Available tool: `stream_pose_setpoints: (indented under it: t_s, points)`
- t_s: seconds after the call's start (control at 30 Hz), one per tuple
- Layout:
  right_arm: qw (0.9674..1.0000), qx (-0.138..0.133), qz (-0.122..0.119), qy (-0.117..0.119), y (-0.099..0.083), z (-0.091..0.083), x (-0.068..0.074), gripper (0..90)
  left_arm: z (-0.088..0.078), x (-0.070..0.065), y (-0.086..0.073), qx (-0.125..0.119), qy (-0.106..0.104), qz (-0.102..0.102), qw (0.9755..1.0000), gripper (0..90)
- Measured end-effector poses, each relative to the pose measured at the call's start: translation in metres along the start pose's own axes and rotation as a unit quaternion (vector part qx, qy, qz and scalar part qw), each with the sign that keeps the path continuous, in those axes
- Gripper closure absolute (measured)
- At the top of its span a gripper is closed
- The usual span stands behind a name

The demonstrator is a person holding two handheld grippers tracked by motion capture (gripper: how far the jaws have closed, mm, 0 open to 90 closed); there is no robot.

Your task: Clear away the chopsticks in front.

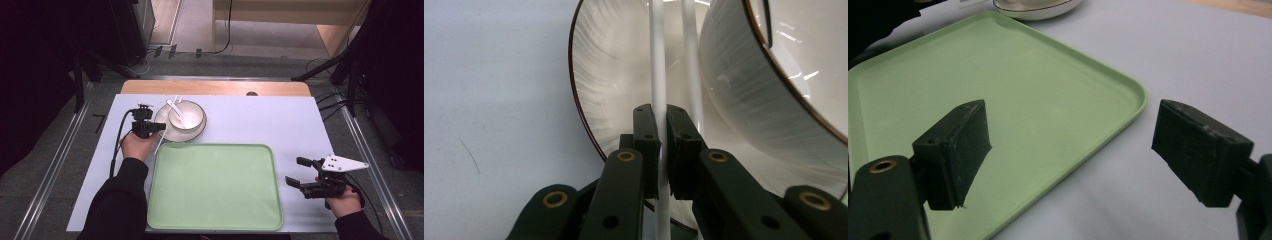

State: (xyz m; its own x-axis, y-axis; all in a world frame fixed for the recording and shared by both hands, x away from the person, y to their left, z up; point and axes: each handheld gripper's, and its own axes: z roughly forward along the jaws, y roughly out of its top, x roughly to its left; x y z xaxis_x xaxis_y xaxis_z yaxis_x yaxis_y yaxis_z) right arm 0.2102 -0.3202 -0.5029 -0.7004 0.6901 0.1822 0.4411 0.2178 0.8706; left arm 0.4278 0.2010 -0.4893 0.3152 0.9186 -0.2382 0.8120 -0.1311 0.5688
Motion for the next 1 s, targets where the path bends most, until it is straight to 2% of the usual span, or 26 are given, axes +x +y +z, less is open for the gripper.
stream_pose_setpoints:
  t_s: [0.27, 0.3, 0.37, 0.4, 0.43, 0.47, 0.5, 0.57, 0.63, 0.73, 0.83, 0.87, 1.0]
  points:
    - [1.0000, 0.002, -0.003, 0.004, 0.001, 0.001, 0.001, 16.2, -0.019, 0.012, 0.003, -0.016, -0.001, -0.021, 0.9997, 86.0]
    - [1.0000, 0.002, -0.002, 0.006, 0.001, 0.001, 0.001, 16.1, -0.027, 0.018, 0.003, -0.022, -0.005, -0.035, 0.9991, 86.0]
    - [1.0000, 0.003, -0.003, 0.005, 0.000, 0.002, 0.001, 16.2, -0.030, 0.020, 0.003, -0.025, -0.004, -0.038, 0.9990, 86.0]
    - [1.0000, 0.003, -0.002, 0.004, 0.000, 0.002, 0.001, 16.2, -0.038, 0.023, 0.003, -0.029, -0.003, -0.043, 0.9986, 86.0]
    - [1.0000, 0.003, -0.002, 0.004, 0.000, 0.002, 0.001, 16.2, -0.038, 0.023, 0.003, -0.029, -0.003, -0.043, 0.9986, 86.1]
    - [1.0000, 0.003, -0.002, 0.004, 0.000, 0.002, 0.001, 16.1, -0.047, 0.024, 0.003, -0.035, -0.005, -0.048, 0.9982, 86.0]
    - [1.0000, 0.003, -0.002, 0.004, 0.000, 0.002, 0.001, 16.1, -0.047, 0.024, 0.003, -0.035, -0.005, -0.048, 0.9982, 86.0]
    - [1.0000, 0.003, -0.003, 0.006, 0.000, 0.002, 0.001, 16.1, -0.059, 0.022, 0.003, -0.042, -0.007, -0.044, 0.9981, 86.0]
    - [1.0000, 0.004, -0.004, 0.006, 0.000, 0.002, 0.001, 16.2, -0.063, 0.020, 0.003, -0.045, -0.009, -0.042, 0.9981, 86.1]
    - [1.0000, 0.005, -0.003, 0.006, 0.001, 0.003, 0.001, 16.1, -0.072, 0.011, -0.001, -0.046, -0.008, -0.030, 0.9984, 86.0]
    - [1.0000, -0.001, 0.000, 0.004, 0.001, 0.001, 0.000, 16.1, -0.078, -0.001, -0.009, -0.042, -0.023, -0.024, 0.9986, 86.0]
    - [1.0000, -0.001, 0.000, 0.004, 0.001, 0.001, 0.000, 16.1, -0.078, -0.001, -0.009, -0.042, -0.023, -0.024, 0.9986, 86.0]
    - [1.0000, -0.002, 0.000, 0.005, 0.002, 0.001, 0.000, 16.2, -0.091, -0.014, -0.019, -0.049, -0.032, -0.014, 0.9982, 86.0]
